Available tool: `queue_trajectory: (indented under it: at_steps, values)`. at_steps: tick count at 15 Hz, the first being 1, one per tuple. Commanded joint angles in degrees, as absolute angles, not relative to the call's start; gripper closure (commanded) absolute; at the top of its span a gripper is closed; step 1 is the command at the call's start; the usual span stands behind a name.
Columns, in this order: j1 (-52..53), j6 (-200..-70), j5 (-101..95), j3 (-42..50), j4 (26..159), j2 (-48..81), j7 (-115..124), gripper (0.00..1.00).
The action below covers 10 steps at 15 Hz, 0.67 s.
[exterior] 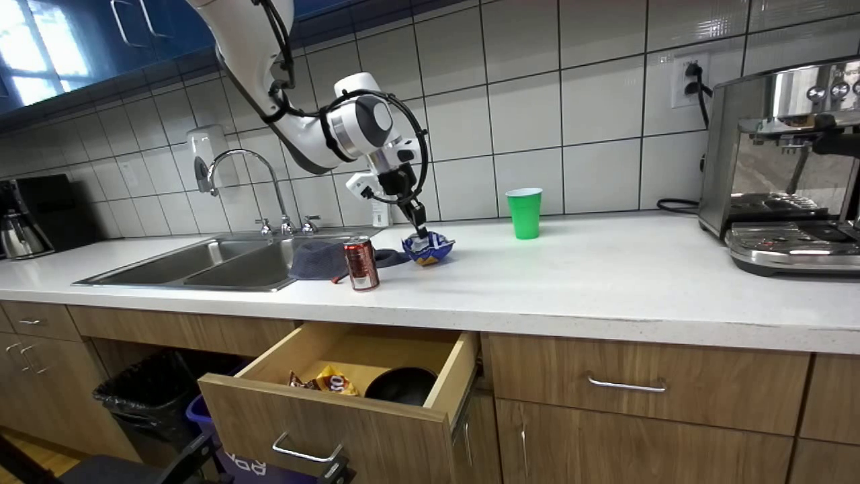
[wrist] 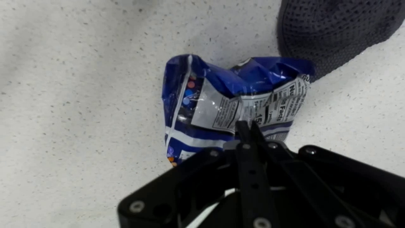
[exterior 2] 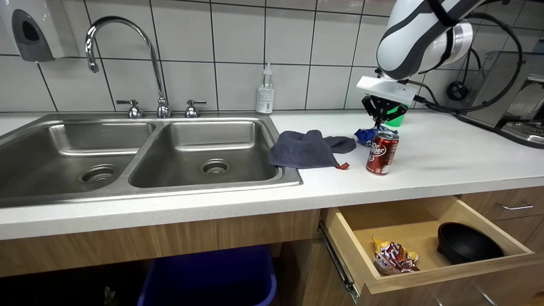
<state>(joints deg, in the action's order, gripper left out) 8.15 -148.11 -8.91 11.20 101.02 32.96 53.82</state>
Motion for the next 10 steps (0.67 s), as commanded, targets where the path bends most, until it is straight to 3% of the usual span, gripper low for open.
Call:
queue_trajectory:
  at_steps: [1, 10]
  values:
    - [9.3, -148.1, -9.2, 12.1, 105.1, 28.7, 54.6, 1.0]
    - [10.2, -150.8, -12.1, 12.8, 117.8, 17.9, 55.6, 1.0]
